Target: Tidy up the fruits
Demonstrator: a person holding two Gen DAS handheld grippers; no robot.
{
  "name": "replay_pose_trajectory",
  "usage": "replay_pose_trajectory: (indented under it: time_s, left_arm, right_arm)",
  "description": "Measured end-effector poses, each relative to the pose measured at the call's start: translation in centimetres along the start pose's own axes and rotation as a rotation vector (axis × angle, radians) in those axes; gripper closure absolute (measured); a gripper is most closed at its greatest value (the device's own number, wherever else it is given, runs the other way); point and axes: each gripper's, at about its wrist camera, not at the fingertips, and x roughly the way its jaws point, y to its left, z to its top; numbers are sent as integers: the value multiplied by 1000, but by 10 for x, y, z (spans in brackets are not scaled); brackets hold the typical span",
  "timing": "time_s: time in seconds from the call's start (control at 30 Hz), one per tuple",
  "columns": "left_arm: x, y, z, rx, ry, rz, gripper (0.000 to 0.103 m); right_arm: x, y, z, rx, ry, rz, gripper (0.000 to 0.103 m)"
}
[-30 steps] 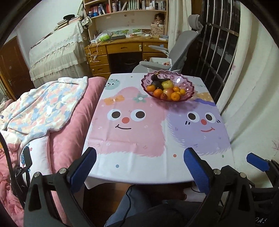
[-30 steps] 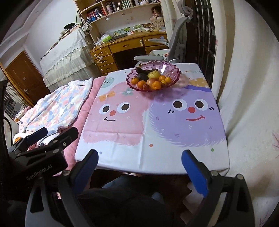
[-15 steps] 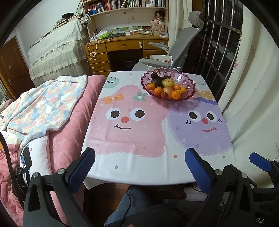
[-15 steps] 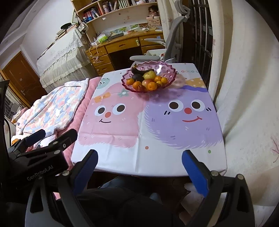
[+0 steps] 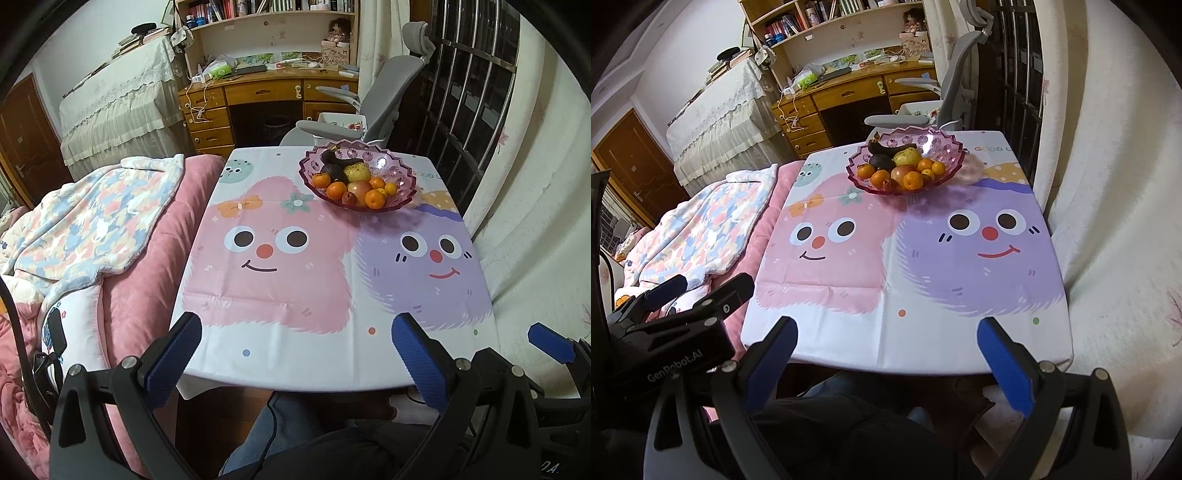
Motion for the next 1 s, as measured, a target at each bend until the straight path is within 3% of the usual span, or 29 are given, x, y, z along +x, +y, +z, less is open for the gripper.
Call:
replay_pose_trajectory:
  time_s: [1.0]
  left_arm:
    - [2,1,1,2,6,0,1]
  right_arm:
    - [-1,0,2,3,3,0,4]
